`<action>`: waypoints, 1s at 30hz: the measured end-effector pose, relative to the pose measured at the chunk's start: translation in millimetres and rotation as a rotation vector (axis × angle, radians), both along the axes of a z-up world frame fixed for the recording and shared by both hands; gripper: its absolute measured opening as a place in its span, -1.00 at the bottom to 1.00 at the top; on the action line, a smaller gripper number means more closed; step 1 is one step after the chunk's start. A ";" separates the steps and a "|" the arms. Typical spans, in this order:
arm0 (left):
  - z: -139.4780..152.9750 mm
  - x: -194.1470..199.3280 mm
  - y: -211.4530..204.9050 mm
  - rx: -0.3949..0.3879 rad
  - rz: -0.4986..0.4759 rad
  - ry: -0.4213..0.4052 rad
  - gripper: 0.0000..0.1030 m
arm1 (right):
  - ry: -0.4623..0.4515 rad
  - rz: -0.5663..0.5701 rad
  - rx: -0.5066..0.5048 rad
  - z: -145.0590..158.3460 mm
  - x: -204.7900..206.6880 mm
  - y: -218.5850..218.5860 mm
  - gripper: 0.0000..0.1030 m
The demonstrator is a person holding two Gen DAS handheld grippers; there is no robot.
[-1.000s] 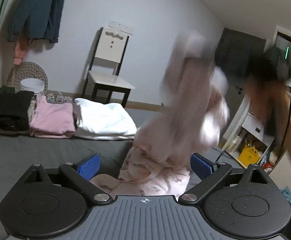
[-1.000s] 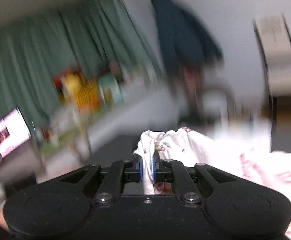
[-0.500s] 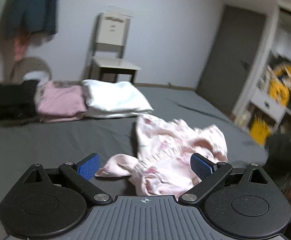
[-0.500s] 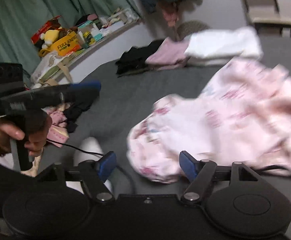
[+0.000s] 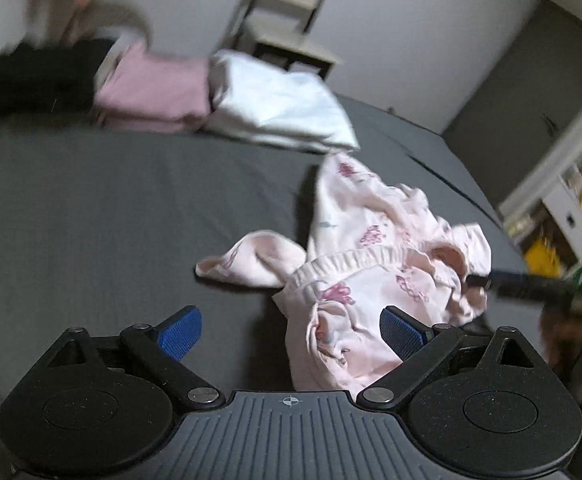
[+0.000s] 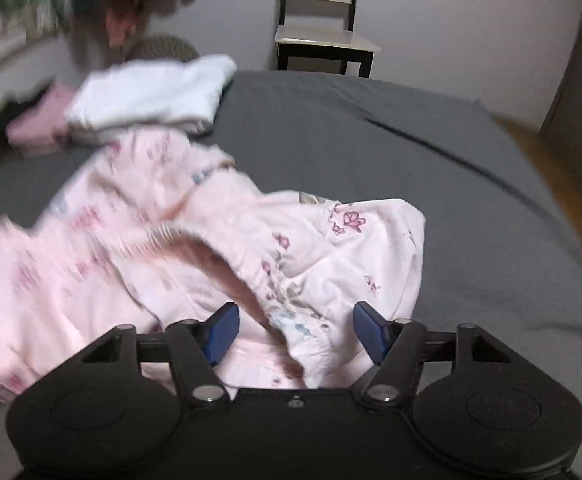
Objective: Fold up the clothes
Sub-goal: 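Grasp the garment's elastic waistband with the right gripper while the left gripper releases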
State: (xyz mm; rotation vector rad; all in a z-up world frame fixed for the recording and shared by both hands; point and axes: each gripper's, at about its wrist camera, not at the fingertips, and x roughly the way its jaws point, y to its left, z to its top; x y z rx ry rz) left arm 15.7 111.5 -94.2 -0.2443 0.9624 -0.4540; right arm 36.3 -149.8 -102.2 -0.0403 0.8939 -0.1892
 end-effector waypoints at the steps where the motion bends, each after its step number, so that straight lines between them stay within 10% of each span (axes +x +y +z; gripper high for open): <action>1: -4.5 -0.3 -1.9 0.018 0.000 0.024 0.24 | 0.006 0.012 -0.047 -3.1 1.0 5.8 0.10; 6: -18.4 -4.6 -7.3 0.014 0.010 0.086 0.10 | 0.036 0.022 -0.206 -15.9 8.3 15.3 -0.04; 10: -23.3 -2.4 -14.4 -0.014 -0.006 0.077 -0.38 | 0.064 -0.021 -0.218 -22.3 18.2 -6.4 -0.62; 21: 17.2 -38.6 -84.0 -0.031 -0.524 -0.119 -0.38 | -0.023 -0.276 -0.106 6.1 -1.0 -101.0 -0.68; 23: 19.2 -31.8 -77.3 -0.081 -0.475 -0.077 -0.26 | -0.024 -0.305 -0.070 7.2 -4.9 -115.7 -0.68; 25: 18.7 -19.3 -70.2 -0.145 -0.390 0.010 0.43 | -0.026 -0.335 -0.033 8.3 -8.8 -130.4 -0.68; 27: 19.8 -12.5 -72.0 -0.178 -0.339 0.065 0.71 | -0.033 -0.340 -0.013 6.9 -10.4 -135.8 -0.67; 30: 24.9 -13.6 -94.0 -0.162 -0.358 0.086 0.72 | -0.042 -0.323 -0.014 1.8 -11.1 -130.5 -0.66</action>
